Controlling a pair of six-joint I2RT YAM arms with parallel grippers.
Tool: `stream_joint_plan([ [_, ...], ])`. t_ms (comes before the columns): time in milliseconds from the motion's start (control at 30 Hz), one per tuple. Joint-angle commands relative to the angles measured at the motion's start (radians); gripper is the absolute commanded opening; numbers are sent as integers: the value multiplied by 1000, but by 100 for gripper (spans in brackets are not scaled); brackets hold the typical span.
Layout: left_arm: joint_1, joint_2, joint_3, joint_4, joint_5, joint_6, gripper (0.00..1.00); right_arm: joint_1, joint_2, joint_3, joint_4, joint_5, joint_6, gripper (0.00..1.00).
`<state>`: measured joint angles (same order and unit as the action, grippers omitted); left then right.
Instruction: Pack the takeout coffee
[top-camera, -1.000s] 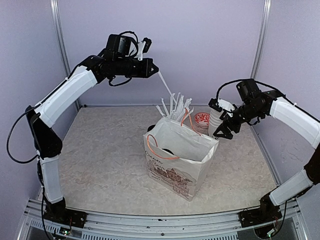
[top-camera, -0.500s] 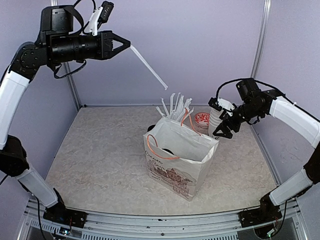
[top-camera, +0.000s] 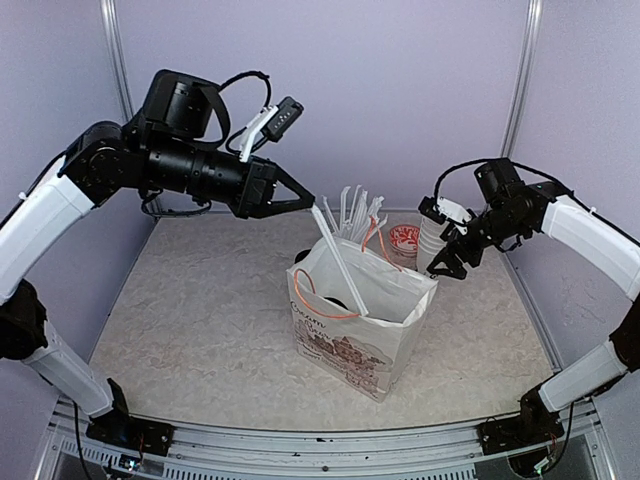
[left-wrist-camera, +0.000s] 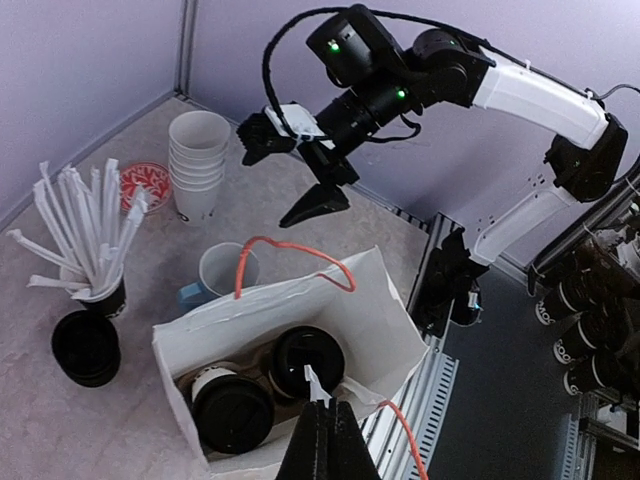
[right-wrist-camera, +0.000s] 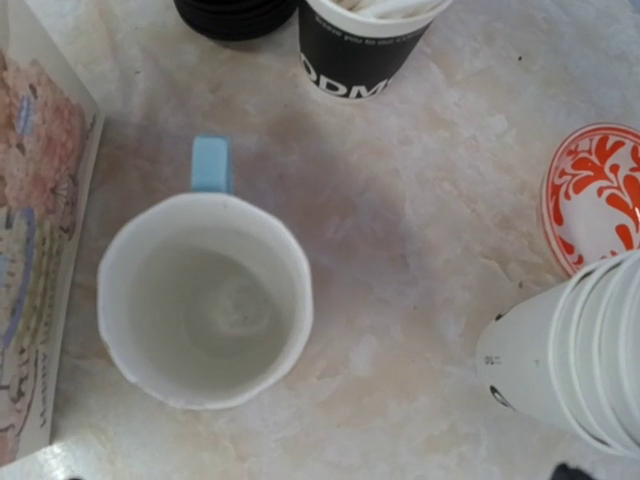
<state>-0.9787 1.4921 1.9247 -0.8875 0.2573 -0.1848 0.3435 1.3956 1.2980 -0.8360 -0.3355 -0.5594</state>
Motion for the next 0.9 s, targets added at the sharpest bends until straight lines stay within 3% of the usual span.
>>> stream_joint_plan([
  [0, -28, 63, -62, 155, 138, -40, 0, -11, -39, -20, 6, 0, 0, 100],
  [200, -46, 149, -97, 268, 219, -69, 0, -11, -55, -36, 19, 5, -1, 100],
  [300, -47, 194, -80, 245, 203, -56, 4, -12, -61, -41, 20, 10, -3, 100],
  [367, -48, 225, -42, 181, 148, -33, 28, -12, -64, -42, 18, 16, -6, 100],
  [400, -47, 239, -19, 142, 115, -17, 48, -11, -66, -40, 16, 24, -6, 100],
  [433, -48, 246, 1, 107, 85, 2, 84, -12, -68, -38, 15, 27, -7, 100],
  [467, -48, 253, 16, 78, 59, 21, 97, -14, -72, -35, 13, 30, -8, 100],
  [600, -29, 233, 66, 4, -121, 60, 99, -40, -92, -20, 22, 15, -2, 100],
  [767, 71, 180, 86, -1, -384, -1, 99, -140, -133, -39, 100, -43, 70, 100],
  [867, 106, 139, 44, 49, -702, -30, 99, -214, -191, -96, 225, -56, 127, 100],
])
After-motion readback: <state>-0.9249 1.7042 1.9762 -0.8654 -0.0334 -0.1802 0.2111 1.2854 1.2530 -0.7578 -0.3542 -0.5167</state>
